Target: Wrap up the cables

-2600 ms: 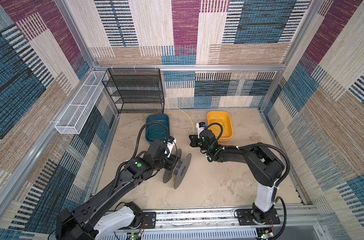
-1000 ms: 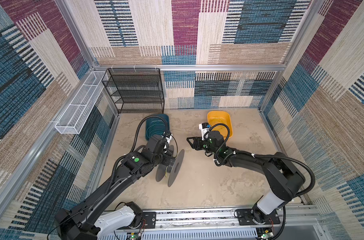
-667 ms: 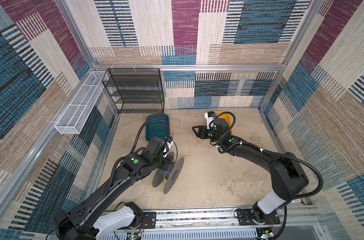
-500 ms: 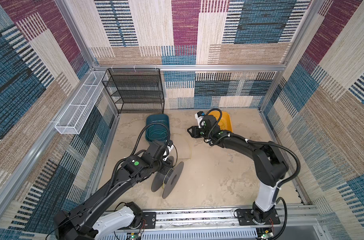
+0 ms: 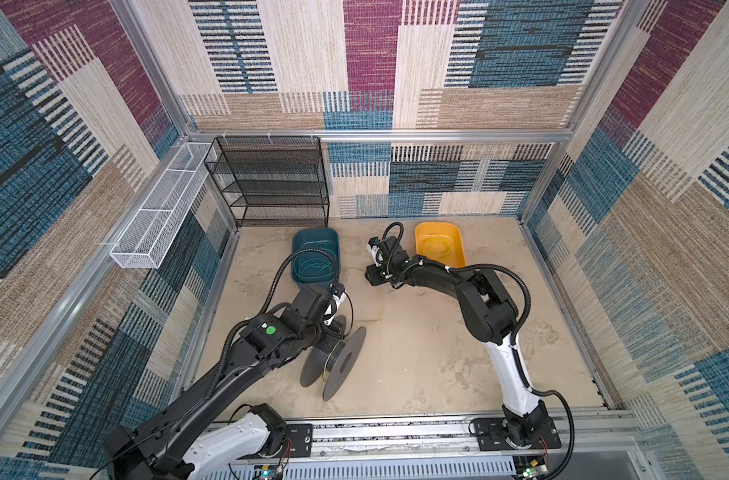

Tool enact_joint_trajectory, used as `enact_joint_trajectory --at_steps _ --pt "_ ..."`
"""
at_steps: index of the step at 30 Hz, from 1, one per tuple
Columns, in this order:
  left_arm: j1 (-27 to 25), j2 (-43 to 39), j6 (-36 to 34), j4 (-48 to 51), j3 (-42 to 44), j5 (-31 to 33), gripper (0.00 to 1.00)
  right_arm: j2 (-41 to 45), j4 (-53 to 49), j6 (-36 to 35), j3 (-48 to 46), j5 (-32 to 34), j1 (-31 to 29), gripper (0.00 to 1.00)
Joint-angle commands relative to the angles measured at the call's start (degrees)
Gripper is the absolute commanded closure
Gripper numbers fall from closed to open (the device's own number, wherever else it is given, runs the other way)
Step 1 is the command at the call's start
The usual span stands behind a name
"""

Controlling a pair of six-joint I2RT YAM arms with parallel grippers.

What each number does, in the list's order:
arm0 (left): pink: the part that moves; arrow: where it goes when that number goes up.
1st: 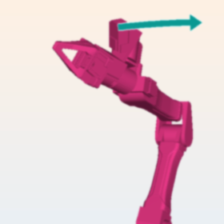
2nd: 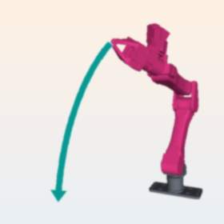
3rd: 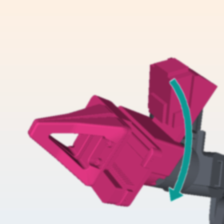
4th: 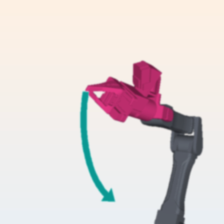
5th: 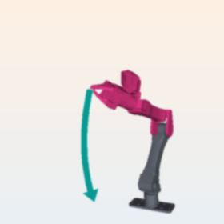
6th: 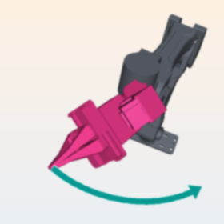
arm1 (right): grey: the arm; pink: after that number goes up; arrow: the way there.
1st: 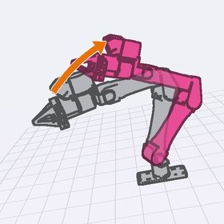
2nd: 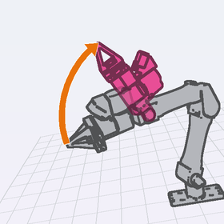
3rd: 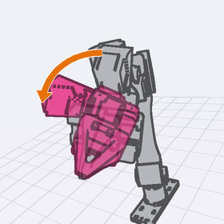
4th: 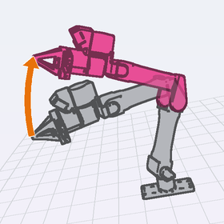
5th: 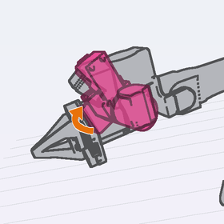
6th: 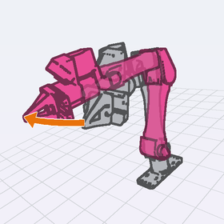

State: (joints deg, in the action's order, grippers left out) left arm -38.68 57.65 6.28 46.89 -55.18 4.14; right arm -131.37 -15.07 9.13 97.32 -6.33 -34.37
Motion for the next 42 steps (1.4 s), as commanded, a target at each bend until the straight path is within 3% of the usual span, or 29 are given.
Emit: enact_joint_trajectory --at_steps 1,6,9,18,31,42 --pt "0.02 -0.57 -0.26 -0.87 -0.07 -0.21 1.0 -1.24 0.44 -0.43 1.06 -0.18 -0.08 0.68" --pt "0.01 -1.84 -0.16 -0.06 -0.39 0.32 1.0 -1.47 1.74 0.33 1.19 -2.51 0.0 0.99" --pt "0.01 -3.52 0.44 0.85 -1.26 0.97 1.0 1.89 3.99 2.68 -1.7 0.38 0.08 1.0" --pt "0.61 -10.43 3.55 -1.7 -10.82 2.44 1.0 18.81 20.47 12.75 -22.97 6.13 2.82 1.0" --pt "6.72 -3.87 6.95 -10.5 -24.77 -3.26 1.0 26.92 33.43 18.64 -39.05 14.67 0.09 1.0" --pt "11.91 2.11 12.64 -23.67 -22.54 9.4 1.0 34.73 35.4 19.48 -48.29 23.9 -7.2 1.0"
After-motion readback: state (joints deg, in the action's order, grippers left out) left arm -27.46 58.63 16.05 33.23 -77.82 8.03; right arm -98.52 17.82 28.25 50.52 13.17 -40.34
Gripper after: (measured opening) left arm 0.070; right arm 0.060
